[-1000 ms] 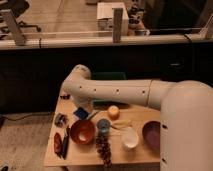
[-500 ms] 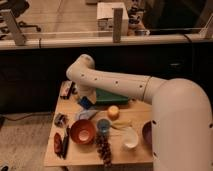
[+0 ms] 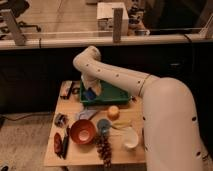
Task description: Place sponge in tray
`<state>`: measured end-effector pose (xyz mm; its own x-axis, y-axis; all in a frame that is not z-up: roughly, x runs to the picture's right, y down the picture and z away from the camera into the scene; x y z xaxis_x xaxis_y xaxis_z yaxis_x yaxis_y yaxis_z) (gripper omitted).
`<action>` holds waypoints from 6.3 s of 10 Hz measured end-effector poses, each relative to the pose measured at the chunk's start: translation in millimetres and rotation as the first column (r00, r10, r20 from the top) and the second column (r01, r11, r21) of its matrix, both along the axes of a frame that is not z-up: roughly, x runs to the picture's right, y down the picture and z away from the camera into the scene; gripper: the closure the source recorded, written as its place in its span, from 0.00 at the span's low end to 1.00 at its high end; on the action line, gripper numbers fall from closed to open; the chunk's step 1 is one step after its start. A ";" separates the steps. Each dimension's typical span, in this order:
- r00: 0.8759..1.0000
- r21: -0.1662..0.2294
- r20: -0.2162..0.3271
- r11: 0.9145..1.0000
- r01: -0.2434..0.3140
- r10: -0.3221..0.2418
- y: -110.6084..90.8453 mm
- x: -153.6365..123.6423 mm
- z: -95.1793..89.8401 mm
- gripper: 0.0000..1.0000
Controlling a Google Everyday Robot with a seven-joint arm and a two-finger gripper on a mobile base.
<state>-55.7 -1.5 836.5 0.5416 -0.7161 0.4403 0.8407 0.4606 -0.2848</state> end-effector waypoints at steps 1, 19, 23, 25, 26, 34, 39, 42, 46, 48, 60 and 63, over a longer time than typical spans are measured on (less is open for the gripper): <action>1.000 -0.002 -0.012 1.000 -0.020 0.020 -3.8 5.1 4.9 0.96; 0.986 -0.007 -0.029 0.987 -0.163 0.163 -22.0 36.7 28.1 0.20; 0.985 -0.003 -0.022 0.985 -0.173 0.173 -20.0 38.5 27.2 0.20; 0.984 -0.002 -0.020 0.984 -0.177 0.177 -20.5 39.9 27.7 0.20; 0.984 -0.004 -0.015 0.984 -0.178 0.178 -20.1 39.7 28.0 0.20; 0.984 -0.015 -0.004 0.984 -0.175 0.175 -19.2 41.4 28.4 0.20; 0.984 -0.016 -0.004 0.984 -0.175 0.175 -19.1 41.4 28.5 0.20; 0.984 -0.015 -0.004 0.984 -0.175 0.175 -19.1 41.4 28.6 0.20; 0.984 -0.017 -0.004 0.984 -0.176 0.176 -18.5 41.3 29.1 0.20; 0.984 -0.017 -0.004 0.984 -0.175 0.175 -18.3 41.3 29.2 0.20; 0.984 -0.017 -0.004 0.984 -0.176 0.176 -18.4 41.4 29.1 0.20; 0.984 -0.017 -0.004 0.984 -0.175 0.175 -18.4 41.4 29.1 0.20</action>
